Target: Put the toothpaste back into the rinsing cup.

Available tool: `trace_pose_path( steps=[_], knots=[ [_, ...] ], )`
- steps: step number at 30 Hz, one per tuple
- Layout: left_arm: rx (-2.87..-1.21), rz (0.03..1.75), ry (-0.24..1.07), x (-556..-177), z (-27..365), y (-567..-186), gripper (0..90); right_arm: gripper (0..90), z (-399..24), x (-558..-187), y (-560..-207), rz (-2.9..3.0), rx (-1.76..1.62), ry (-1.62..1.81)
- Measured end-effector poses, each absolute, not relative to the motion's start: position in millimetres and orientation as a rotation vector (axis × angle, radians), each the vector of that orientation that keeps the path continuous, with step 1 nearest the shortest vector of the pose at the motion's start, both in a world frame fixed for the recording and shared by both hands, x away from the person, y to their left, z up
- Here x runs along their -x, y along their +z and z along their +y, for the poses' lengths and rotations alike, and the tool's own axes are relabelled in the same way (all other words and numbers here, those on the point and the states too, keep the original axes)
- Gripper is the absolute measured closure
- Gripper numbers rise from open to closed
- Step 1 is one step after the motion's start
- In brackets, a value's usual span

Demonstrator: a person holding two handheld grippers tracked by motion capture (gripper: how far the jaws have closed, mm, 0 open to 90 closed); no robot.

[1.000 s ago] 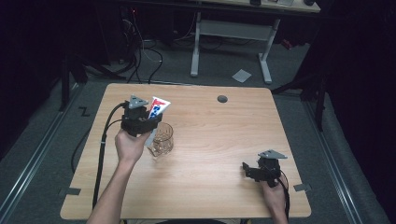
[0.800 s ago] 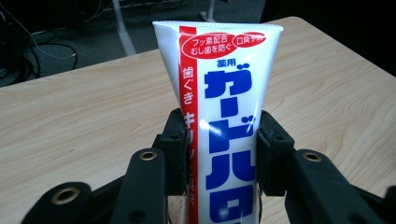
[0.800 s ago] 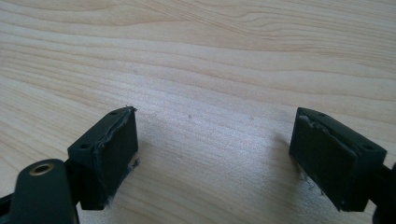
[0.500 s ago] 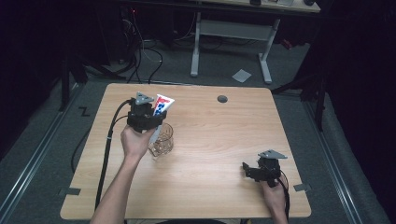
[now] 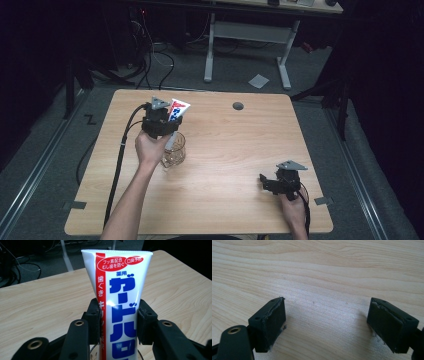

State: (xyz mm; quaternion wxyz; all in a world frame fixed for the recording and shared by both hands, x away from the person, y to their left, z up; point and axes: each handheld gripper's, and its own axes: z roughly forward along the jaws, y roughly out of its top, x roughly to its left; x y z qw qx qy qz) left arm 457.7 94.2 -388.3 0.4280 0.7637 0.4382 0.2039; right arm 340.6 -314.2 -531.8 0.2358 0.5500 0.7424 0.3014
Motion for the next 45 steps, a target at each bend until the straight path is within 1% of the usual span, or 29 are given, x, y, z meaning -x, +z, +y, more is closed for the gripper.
trace_pose_path(
  steps=[16, 45],
  knots=[
    [-1.915, 1.106, 0.505, -464.5, 89.0, -401.6, 61.6, 15.1, -314.2, -340.5, -531.8, 2.036, -1.510, 0.827],
    [-1.975, 1.075, 0.516, -461.9, 81.1, -409.9, 60.8, 15.1, -314.1, -340.6, -531.8, 2.036, -1.510, 0.827]
  ],
)
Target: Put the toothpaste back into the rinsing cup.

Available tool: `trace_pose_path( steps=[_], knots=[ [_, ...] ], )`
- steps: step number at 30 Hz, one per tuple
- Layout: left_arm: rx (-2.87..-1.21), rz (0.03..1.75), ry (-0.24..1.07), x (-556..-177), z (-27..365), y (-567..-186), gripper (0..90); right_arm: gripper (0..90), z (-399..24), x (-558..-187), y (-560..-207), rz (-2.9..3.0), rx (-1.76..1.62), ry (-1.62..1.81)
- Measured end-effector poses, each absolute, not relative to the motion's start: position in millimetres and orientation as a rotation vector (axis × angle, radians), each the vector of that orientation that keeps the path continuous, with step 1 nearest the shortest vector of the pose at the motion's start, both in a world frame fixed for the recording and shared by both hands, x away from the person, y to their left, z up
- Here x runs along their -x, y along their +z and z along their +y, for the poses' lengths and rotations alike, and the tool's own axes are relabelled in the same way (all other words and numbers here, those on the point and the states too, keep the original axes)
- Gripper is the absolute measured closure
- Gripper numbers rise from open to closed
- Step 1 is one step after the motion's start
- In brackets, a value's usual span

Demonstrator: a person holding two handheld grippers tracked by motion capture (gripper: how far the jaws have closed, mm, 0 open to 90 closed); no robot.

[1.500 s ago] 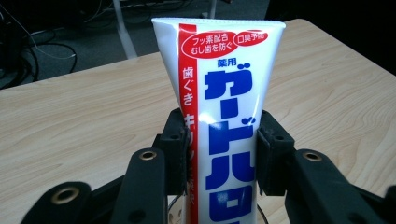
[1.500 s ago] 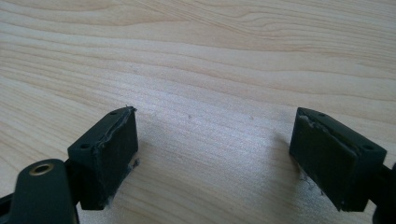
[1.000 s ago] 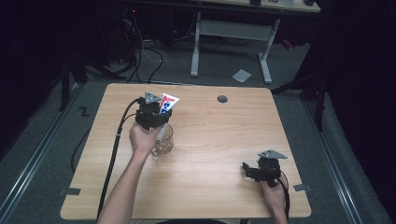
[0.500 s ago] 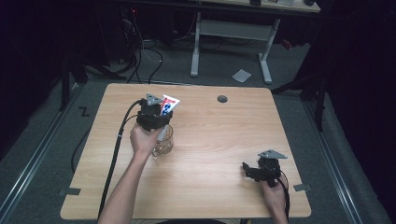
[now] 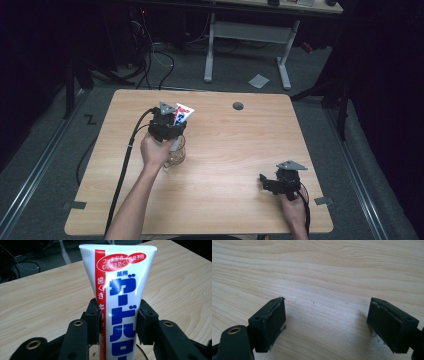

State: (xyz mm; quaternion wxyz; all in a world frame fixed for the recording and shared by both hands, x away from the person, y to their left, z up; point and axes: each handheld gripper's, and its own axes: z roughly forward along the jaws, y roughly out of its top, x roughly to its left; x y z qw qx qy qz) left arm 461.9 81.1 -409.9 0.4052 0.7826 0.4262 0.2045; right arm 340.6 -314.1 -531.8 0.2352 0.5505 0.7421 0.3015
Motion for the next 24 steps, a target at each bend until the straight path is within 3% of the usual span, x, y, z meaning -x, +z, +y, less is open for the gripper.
trace_pose_path(
  steps=[24],
  knots=[
    [-1.991, 1.085, 0.519, -454.9, 85.8, -417.4, 60.3, 15.1, -314.1, -340.6, -531.8, 2.035, -1.510, 0.827]
  ],
)
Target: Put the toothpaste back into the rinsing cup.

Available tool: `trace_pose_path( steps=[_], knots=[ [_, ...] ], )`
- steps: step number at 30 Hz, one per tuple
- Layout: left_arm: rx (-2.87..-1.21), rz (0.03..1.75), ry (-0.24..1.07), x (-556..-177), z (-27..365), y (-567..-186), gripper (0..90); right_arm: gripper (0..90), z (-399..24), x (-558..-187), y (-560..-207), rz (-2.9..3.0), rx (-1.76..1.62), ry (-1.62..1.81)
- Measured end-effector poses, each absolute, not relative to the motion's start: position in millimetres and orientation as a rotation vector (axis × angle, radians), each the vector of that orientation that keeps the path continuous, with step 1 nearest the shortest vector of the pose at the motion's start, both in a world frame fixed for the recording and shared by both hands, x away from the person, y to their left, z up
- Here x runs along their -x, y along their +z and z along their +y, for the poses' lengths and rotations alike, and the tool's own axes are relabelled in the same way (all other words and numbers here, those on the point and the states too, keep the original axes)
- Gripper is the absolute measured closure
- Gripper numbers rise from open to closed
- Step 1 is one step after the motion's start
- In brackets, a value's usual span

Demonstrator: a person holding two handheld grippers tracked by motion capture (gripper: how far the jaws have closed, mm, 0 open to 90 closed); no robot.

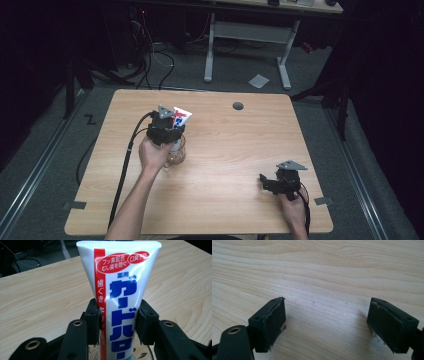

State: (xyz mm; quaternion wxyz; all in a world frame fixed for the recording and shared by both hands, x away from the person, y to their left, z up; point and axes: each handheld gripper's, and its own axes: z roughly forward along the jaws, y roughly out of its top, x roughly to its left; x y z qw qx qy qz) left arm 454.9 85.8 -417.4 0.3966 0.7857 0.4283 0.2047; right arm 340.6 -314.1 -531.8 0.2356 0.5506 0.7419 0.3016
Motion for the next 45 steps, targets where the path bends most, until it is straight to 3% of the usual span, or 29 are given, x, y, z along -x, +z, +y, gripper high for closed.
trace_pose_path(
  steps=[45],
  knots=[
    [-2.058, 1.113, 0.498, -445.6, 92.6, -435.3, 59.0, 15.1, -314.2, -340.6, -531.8, 2.036, -1.509, 0.827]
  ],
)
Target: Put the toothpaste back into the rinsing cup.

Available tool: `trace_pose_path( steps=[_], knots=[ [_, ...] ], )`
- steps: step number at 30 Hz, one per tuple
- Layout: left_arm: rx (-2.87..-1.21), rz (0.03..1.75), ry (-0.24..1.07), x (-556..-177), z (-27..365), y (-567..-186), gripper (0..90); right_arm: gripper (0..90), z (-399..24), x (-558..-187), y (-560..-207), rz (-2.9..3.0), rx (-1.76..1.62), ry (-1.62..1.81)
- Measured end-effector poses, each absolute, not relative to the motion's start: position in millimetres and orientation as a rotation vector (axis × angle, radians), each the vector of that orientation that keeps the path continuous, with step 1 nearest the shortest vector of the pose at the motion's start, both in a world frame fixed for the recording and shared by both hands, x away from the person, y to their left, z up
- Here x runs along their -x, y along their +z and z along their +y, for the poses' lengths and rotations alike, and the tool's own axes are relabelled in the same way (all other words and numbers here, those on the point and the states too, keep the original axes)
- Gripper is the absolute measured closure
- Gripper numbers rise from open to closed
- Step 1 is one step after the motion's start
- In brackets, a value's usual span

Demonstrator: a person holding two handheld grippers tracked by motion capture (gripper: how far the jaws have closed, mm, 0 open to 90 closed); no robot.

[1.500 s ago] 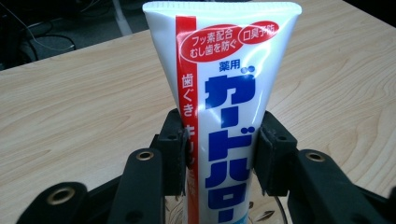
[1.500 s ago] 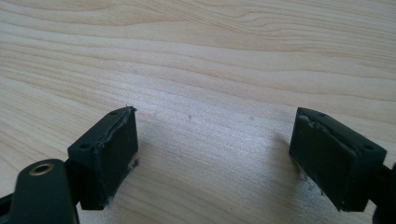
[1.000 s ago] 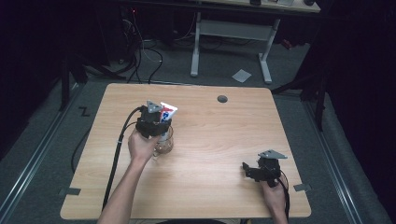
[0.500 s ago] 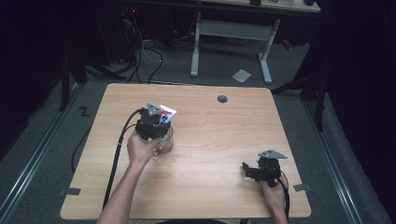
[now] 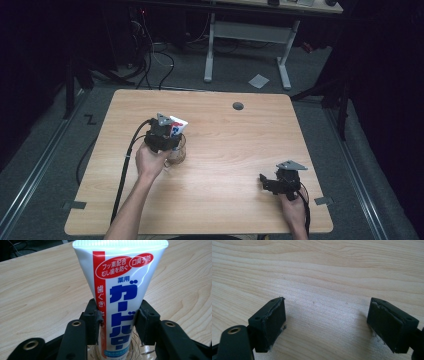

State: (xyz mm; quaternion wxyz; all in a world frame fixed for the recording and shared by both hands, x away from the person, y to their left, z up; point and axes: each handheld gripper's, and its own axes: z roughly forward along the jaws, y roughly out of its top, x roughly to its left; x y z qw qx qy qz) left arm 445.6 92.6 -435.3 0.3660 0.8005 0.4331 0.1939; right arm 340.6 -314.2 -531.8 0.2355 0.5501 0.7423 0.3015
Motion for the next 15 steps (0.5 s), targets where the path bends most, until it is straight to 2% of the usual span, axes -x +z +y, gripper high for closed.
trace_pose_path(
  steps=[15],
  knots=[
    [-2.073, 1.125, 0.496, -443.8, 94.4, -442.5, 58.2, 15.1, -314.1, -340.6, -531.8, 2.035, -1.510, 0.827]
  ],
)
